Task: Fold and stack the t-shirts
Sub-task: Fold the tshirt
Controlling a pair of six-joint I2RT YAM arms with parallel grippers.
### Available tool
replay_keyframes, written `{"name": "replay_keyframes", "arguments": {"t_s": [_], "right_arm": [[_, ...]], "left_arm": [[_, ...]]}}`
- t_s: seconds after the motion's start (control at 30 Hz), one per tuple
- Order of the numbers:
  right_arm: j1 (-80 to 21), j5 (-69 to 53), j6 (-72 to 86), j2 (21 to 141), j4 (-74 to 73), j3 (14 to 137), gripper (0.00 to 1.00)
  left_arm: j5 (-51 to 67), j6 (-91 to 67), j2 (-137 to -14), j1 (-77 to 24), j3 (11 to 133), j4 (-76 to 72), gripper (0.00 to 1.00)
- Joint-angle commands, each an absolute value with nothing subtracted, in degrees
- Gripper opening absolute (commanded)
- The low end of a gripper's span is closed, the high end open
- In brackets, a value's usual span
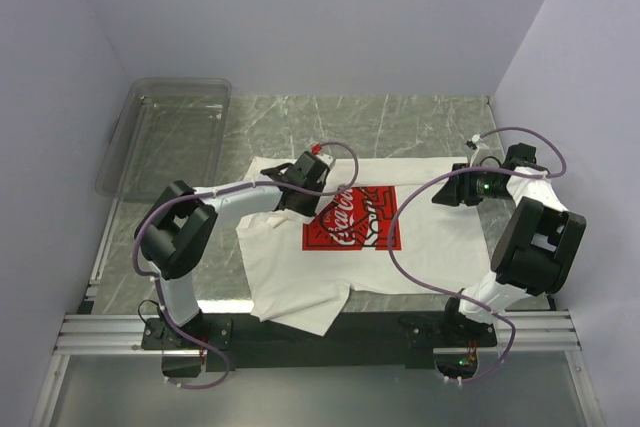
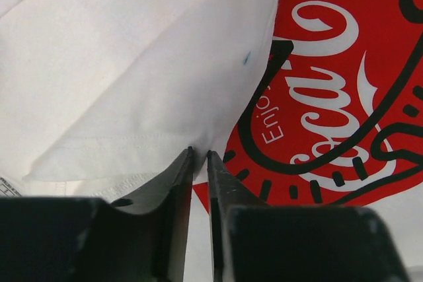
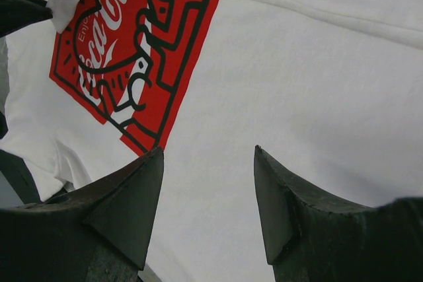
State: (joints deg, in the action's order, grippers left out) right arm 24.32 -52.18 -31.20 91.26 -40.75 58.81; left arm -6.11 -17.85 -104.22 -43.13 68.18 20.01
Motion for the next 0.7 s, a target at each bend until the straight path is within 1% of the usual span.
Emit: {"name": "replay_keyframes", "arguments": {"t_s": [0.0,0.1,0.13,0.17,0.47,0.67], "right_arm": [[24.6,-53.5,-31.9,91.2,-41.4,59.9,0.64],[24.5,-53.6,-31.9,91.2,-41.4,60.0,0.64],[24.6,-53.5,-31.9,91.1,-41.4,59.9,0.64],[24.6,-53.4,-31.8,91.1,-41.3,59.9,0.64],[24.7,-53.4,-31.6,91.1,-41.3,59.9,0.64],[24.7,-53.4,-31.6,91.0,-41.1,60.0,0.64]], "left_arm": [[-7.5,-17.4,-104.9,-43.9,70.5,21.0,0.18],[-6.7,-17.1,-104.5,-44.1,70.7,21.1,0.11],[-6.5,-17.1,-104.4,-44.3,70.8,21.4,0.04],[-6.5,-17.2,-104.2,-44.6,70.9,21.4,0.01],[-0.8,-19.1,-100.4,-46.1,71.7,21.7,0.01],[3.3,-19.8,-100.9,-46.3,73.4,22.0,0.01]]}}
